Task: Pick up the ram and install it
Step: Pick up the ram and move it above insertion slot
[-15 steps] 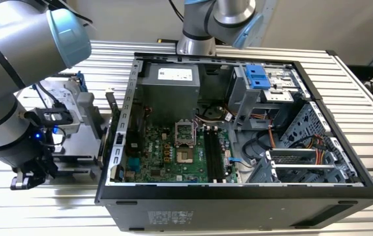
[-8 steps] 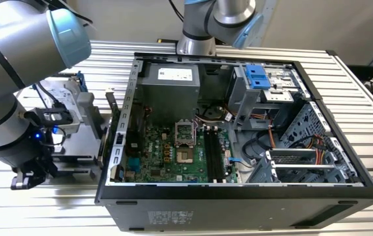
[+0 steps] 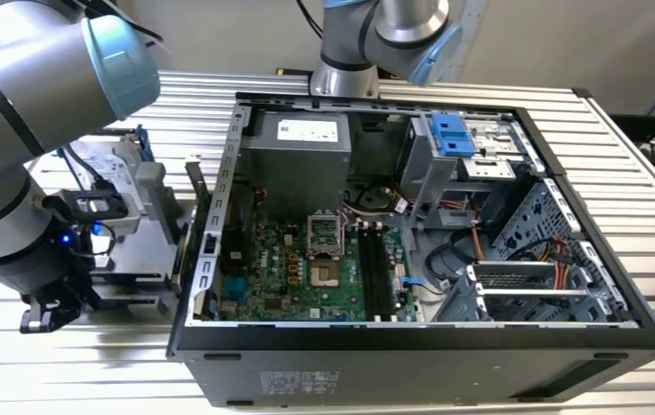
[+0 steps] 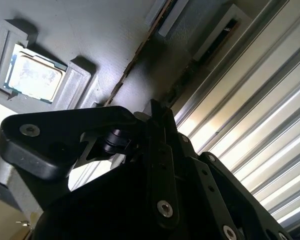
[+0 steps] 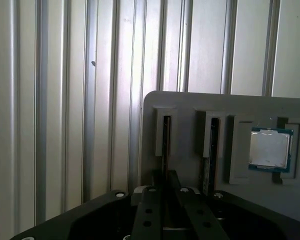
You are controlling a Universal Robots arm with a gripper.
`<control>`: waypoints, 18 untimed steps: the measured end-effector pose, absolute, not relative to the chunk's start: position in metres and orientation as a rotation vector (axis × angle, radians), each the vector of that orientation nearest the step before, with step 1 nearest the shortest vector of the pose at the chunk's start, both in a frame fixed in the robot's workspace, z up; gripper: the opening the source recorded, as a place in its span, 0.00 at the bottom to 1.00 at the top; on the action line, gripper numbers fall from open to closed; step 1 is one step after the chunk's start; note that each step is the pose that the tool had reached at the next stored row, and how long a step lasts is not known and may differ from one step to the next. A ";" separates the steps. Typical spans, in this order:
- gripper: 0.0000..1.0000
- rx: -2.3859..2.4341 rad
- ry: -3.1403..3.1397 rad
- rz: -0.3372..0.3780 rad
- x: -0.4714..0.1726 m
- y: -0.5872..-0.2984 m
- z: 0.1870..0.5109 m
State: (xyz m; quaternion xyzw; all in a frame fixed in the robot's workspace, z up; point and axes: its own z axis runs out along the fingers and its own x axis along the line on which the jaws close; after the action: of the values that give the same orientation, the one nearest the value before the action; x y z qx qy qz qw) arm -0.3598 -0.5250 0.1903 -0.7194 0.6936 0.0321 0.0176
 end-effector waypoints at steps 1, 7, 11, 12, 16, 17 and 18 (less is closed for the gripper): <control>1.00 -2.235 2.155 0.100 -0.360 -0.525 0.190; 0.00 -2.235 2.155 0.100 -0.360 -0.525 0.190; 0.00 -2.235 2.155 0.100 -0.360 -0.525 0.190; 0.00 -2.235 2.155 0.100 -0.360 -0.525 0.190; 0.00 -2.235 2.155 0.100 -0.360 -0.525 0.191; 0.00 -2.235 2.155 0.100 -0.360 -0.525 0.192; 0.00 -2.235 2.155 0.100 -0.360 -0.525 0.193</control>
State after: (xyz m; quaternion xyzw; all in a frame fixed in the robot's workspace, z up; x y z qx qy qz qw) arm -0.3598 -0.5250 0.1935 -0.7194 0.6936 0.0321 0.0176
